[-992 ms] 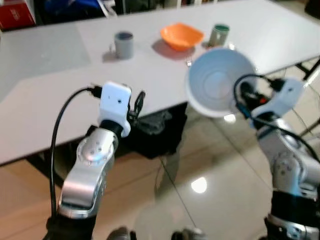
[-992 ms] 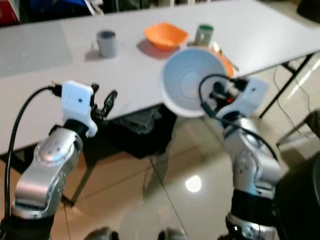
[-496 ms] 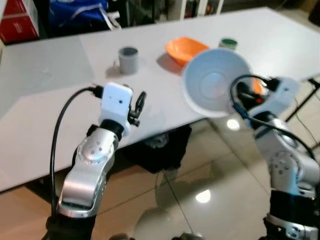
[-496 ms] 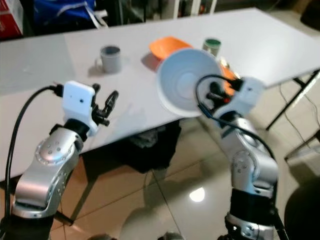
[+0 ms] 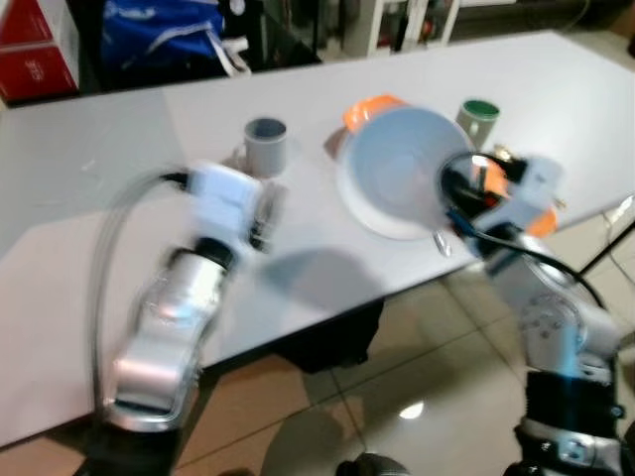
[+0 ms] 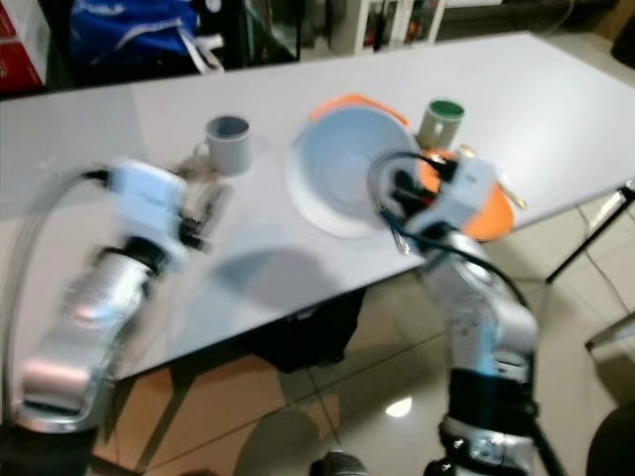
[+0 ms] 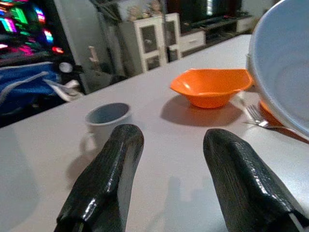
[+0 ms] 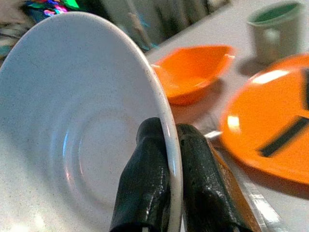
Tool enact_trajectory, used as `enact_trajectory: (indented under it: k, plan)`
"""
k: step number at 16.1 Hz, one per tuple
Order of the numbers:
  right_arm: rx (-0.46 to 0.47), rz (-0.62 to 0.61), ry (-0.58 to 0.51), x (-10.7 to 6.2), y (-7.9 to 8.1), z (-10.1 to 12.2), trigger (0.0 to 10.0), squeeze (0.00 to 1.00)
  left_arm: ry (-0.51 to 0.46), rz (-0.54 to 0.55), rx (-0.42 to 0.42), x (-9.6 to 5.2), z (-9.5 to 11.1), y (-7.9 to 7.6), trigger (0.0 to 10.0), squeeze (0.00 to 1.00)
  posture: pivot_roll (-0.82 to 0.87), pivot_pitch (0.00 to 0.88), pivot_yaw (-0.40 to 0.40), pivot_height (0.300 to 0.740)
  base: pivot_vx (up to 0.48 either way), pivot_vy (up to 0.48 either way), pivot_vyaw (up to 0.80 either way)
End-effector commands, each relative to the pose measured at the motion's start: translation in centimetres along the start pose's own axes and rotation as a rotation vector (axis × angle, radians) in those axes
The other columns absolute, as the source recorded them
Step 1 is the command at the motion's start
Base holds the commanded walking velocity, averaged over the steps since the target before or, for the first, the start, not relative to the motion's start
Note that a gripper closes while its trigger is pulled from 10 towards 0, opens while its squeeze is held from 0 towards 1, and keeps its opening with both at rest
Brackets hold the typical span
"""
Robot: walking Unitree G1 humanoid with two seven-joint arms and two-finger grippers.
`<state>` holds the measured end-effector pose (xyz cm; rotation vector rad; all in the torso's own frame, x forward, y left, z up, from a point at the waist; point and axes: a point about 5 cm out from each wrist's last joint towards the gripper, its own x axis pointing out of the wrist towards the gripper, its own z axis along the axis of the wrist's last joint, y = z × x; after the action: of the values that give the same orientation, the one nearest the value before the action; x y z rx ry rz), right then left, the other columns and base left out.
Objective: Setting the table
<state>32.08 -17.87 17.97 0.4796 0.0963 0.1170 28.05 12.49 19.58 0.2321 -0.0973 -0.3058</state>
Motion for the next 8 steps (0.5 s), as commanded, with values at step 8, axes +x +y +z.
enact_trajectory:
  k: [8]
  plan:
    - [-0.025,0.078,0.308,5.4,1.0,-2.5,10.0,0.00,0.032,-0.087,0.059,-2.1,-0.4,2.1,10.0,0.00,0.02,0.104,-0.067,0.740,0.000,0.000,0.00]
